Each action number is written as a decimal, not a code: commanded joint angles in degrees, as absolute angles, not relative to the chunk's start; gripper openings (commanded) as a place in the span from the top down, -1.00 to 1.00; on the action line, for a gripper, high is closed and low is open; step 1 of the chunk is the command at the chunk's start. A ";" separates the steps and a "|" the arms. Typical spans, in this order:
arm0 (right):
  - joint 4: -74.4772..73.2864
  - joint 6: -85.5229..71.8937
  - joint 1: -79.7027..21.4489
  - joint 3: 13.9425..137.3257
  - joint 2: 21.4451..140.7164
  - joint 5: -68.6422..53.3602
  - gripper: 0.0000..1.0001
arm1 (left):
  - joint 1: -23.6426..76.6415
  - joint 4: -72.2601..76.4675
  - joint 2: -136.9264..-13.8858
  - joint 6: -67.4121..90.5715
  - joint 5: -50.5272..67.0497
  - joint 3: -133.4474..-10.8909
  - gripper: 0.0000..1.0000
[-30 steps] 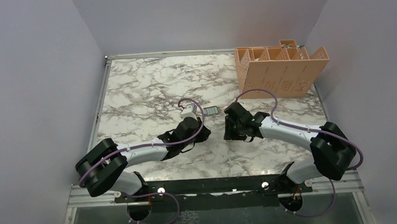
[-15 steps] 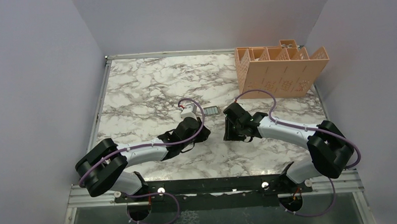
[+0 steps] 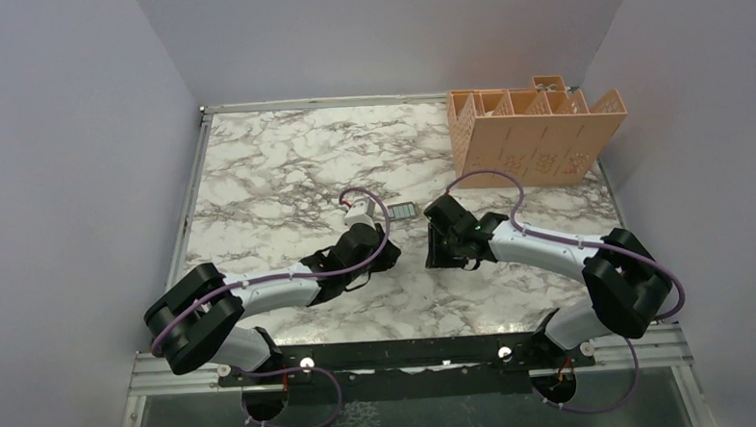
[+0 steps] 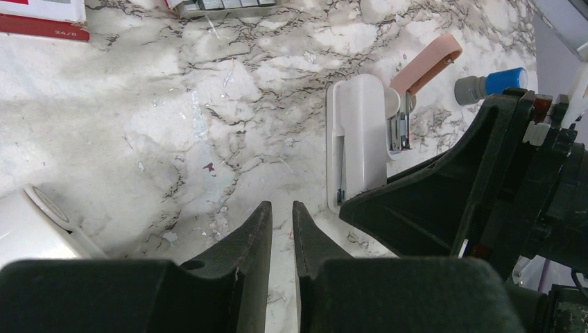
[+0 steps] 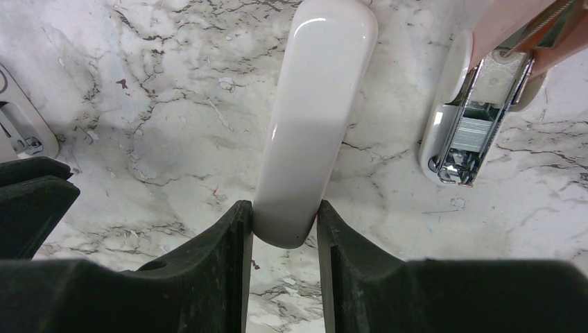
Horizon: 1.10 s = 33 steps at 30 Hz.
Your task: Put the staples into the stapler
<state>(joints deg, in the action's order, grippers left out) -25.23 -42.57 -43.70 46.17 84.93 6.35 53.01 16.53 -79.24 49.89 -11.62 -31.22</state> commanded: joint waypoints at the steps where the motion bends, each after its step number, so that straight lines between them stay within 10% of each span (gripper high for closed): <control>1: -23.59 -40.29 -43.68 45.73 86.68 9.56 0.21 | 53.26 16.23 -79.30 49.33 -12.90 -31.29 0.63; 19: -22.18 -34.23 -43.68 54.69 89.90 3.60 0.16 | 53.17 11.93 -71.70 50.37 -19.25 -28.77 0.62; 33: -27.17 -29.27 -41.63 60.70 85.68 11.63 -0.29 | 53.17 8.88 -69.80 49.63 -17.25 -31.11 0.30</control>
<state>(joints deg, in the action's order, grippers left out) -24.36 -31.55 -43.35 58.19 89.91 5.21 53.01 10.59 -71.29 50.11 -17.45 -29.43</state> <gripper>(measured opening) 0.628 0.300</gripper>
